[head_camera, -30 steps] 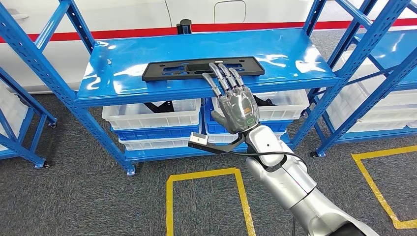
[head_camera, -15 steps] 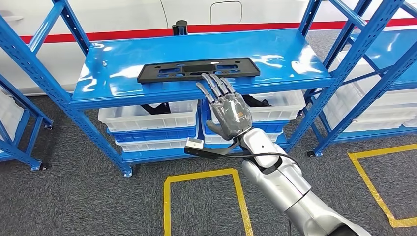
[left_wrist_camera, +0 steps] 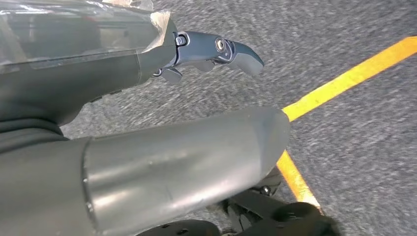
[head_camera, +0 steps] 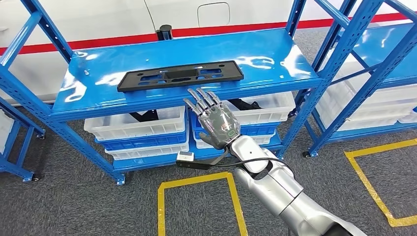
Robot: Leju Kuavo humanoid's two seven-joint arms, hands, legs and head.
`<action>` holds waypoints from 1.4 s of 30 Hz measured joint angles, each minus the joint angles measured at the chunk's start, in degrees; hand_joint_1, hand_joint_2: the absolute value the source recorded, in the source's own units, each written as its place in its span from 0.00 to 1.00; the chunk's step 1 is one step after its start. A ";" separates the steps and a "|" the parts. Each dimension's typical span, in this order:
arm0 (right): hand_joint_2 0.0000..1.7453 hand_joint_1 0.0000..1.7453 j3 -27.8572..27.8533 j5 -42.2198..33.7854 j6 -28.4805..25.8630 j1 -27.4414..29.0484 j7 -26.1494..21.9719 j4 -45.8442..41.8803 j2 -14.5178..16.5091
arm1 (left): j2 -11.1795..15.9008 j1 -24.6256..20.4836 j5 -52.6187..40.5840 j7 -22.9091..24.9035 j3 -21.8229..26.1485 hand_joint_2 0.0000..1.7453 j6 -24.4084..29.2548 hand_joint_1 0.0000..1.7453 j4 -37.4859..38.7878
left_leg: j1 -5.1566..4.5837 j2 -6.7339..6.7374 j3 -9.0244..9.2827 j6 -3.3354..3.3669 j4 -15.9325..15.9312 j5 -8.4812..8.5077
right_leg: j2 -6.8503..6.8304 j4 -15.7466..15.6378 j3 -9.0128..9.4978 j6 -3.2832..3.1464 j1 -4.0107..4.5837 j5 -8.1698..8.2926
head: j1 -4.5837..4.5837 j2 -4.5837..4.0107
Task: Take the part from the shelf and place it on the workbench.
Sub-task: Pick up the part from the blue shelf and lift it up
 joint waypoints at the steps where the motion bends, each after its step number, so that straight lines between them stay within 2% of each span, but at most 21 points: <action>1: 1.00 0.00 0.21 0.01 0.00 -0.19 -0.02 0.13 0.07 | 0.02 -0.01 -0.01 0.01 -0.01 0.00 -0.02 0.00 0.00 | -0.17 -0.20 1.50 0.35 -3.43 1.42 | 0.15 -0.07 0.36 0.20 0.20 -0.33 | 0.04 0.00; 3: 1.00 0.00 0.58 -0.02 0.00 -0.43 -0.04 0.35 0.17 | 0.07 -0.14 -0.03 0.03 -0.02 0.00 -0.07 0.00 0.00 | -0.61 -0.37 3.23 0.74 -6.72 1.62 | 0.30 -0.18 0.64 0.88 0.35 -0.52 | 0.04 0.00; 7: 1.00 0.00 1.15 -0.15 -0.01 -0.61 -0.10 0.66 0.13 | 0.01 -0.12 -0.04 0.04 -0.01 0.00 -0.08 0.00 0.00 | -0.60 -0.16 5.24 1.61 -8.52 1.35 | -0.19 2.08 -0.13 2.02 0.31 -0.86 | 0.13 -0.01; 11: 1.00 0.00 1.63 -0.15 0.00 -0.80 -0.11 1.03 -0.01 | -0.02 -0.21 -0.04 0.04 0.00 0.00 -0.08 0.00 0.00 | -0.55 -0.16 6.22 2.13 -8.86 0.72 | -0.64 14.76 -8.27 2.17 0.29 -4.77 | 0.38 0.00; 12: 1.00 0.00 1.72 -0.15 0.00 -0.65 -0.11 1.18 -0.08 | -0.04 -0.16 -0.04 0.04 0.00 0.00 -0.09 0.00 0.00 | -0.57 -0.17 6.44 2.12 -8.85 0.46 | -0.67 15.86 -9.65 2.35 0.29 -4.78 | 0.39 0.00; 13: 1.00 0.00 1.78 -0.15 0.00 -0.55 -0.11 1.30 -0.13 | -0.06 -0.12 -0.04 0.04 0.00 0.00 -0.09 0.00 0.00 | -0.57 -0.19 6.80 2.06 -8.85 0.17 | -0.72 14.72 -9.89 2.73 0.29 -3.73 | 0.40 0.00; 15: 1.00 0.00 1.82 -0.16 -0.01 -0.53 -0.11 1.42 -0.15 | -0.09 -0.08 -0.04 0.04 0.00 0.00 -0.09 0.00 0.00 | -0.58 -0.22 7.80 1.79 -8.85 -0.57 | -1.04 6.87 -7.31 3.63 0.32 0.77 | 0.43 0.00; 16: 1.00 0.00 1.84 -0.16 0.00 -0.58 -0.11 1.45 -0.15 | -0.11 -0.09 -0.04 0.04 0.00 0.00 -0.09 0.00 0.00 | -0.65 -0.21 8.29 1.56 -8.81 -0.97 | -1.25 3.00 -5.88 3.53 0.43 2.39 | 0.40 0.00; 18: 1.00 0.00 1.96 -0.17 0.01 -0.66 -0.12 1.53 -0.16 | -0.14 -0.14 -0.04 0.04 0.00 0.00 -0.09 0.00 0.00 | -0.81 -0.13 8.77 0.89 -8.73 -1.62 | -1.53 -0.97 -4.14 2.21 0.75 3.63 | 0.35 0.00; 20: 1.00 0.00 2.10 -0.17 0.02 -0.65 -0.13 1.64 -0.12 | -0.11 -0.12 -0.04 0.07 -0.01 0.00 -0.10 0.00 0.00 | -0.90 -0.07 8.99 0.26 -8.43 -1.89 | -1.36 -1.20 -3.48 0.80 0.71 3.47 | 0.30 0.00; 22: 1.00 0.00 2.20 -0.17 0.01 -0.66 -0.13 1.75 0.01 | -0.10 -0.10 -0.08 0.11 -0.02 0.00 -0.14 0.00 0.00 | -0.79 -0.12 8.52 -0.27 -6.69 -2.50 | -1.20 -1.48 -2.49 0.12 0.25 3.47 | 0.22 0.00; 24: 1.00 0.00 2.31 -0.19 -0.04 -0.70 -0.13 1.86 0.20 | -0.12 -0.21 -0.23 0.27 -0.02 0.00 -0.20 0.00 0.00 | -0.54 -0.17 5.46 -0.86 -1.31 -4.28 | -1.15 -1.62 -1.60 -0.51 0.02 3.06 | 0.05 0.00; 26: 1.00 0.00 2.47 -0.28 -0.12 -0.54 -0.12 2.05 0.30 | -0.12 -0.19 -0.40 0.63 -0.02 0.00 -0.26 0.00 0.00 | -0.33 -0.17 0.70 -1.41 5.34 -6.64 | -1.06 -1.61 -1.11 -0.84 0.02 2.52 | -0.05 0.00; 27: 1.00 0.00 2.57 -0.37 -0.16 -0.41 -0.12 2.19 0.31 | -0.11 -0.09 -0.46 0.80 -0.02 0.00 -0.26 0.00 0.00 | -0.25 -0.16 -1.08 -1.59 6.87 -6.90 | -0.95 -1.59 -0.81 -0.84 0.01 2.20 | -0.07 0.00; 28: 1.00 0.00 2.70 -0.47 -0.19 -0.30 -0.12 2.30 0.31 | -0.09 -0.01 -0.48 0.91 -0.03 0.00 -0.28 0.00 0.00 | -0.15 -0.16 -1.80 -1.70 6.28 -5.80 | -0.82 -1.59 -0.39 -0.72 -0.01 1.84 | -0.09 0.00; 29: 1.00 0.00 2.83 -0.57 -0.20 -0.24 -0.12 2.37 0.31 | -0.04 0.06 -0.48 0.95 -0.03 0.00 -0.31 0.00 0.00 | -0.01 -0.15 -1.46 -1.74 3.65 -3.39 | -0.70 -1.58 0.15 -0.56 -0.05 1.44 | -0.09 0.00; 31: 1.00 0.00 3.07 -0.69 -0.23 -0.25 -0.11 2.44 0.32 | 0.04 0.09 -0.48 0.96 -0.03 0.00 -0.40 0.00 0.00 | 0.16 -0.14 0.91 -1.65 -4.00 1.78 | -0.57 -1.58 1.27 -0.09 -0.02 0.59 | -0.07 -0.01; 33: 1.00 0.00 3.25 -0.74 -0.26 -0.36 -0.12 2.49 0.36 | 0.02 0.08 -0.48 0.97 -0.02 0.00 -0.53 0.00 -0.01 | -0.11 -0.11 2.45 -1.06 -7.85 3.00 | -0.52 -1.61 1.68 0.57 0.20 -0.07 | -0.07 -0.01; 37: 1.00 0.00 3.62 -0.90 -0.28 -0.55 -0.10 2.55 0.49 | -0.10 0.22 -0.44 0.92 -0.02 0.00 -0.56 0.00 -0.03 | -0.34 -0.03 3.47 0.56 -8.32 3.00 | -0.62 -0.84 1.45 1.88 0.35 -1.32 | -0.08 0.00; 39: 1.00 0.00 3.72 -1.12 -0.31 -0.77 -0.03 2.58 0.49 | -0.12 0.13 -0.45 0.88 -0.02 0.00 -0.47 0.00 -0.04 | -0.22 0.05 3.99 1.24 -8.60 2.81 | -0.79 4.55 -1.48 1.79 0.33 -3.38 | 0.03 0.00; 42: 1.00 0.00 4.02 -1.39 -0.32 -0.54 0.09 2.82 0.30 | -0.10 0.14 -0.45 0.89 -0.02 0.00 -0.42 0.00 -0.04 | -0.41 -0.06 4.51 1.80 -8.60 2.08 | -0.83 15.65 -8.79 1.68 0.33 -6.10 | 0.09 0.00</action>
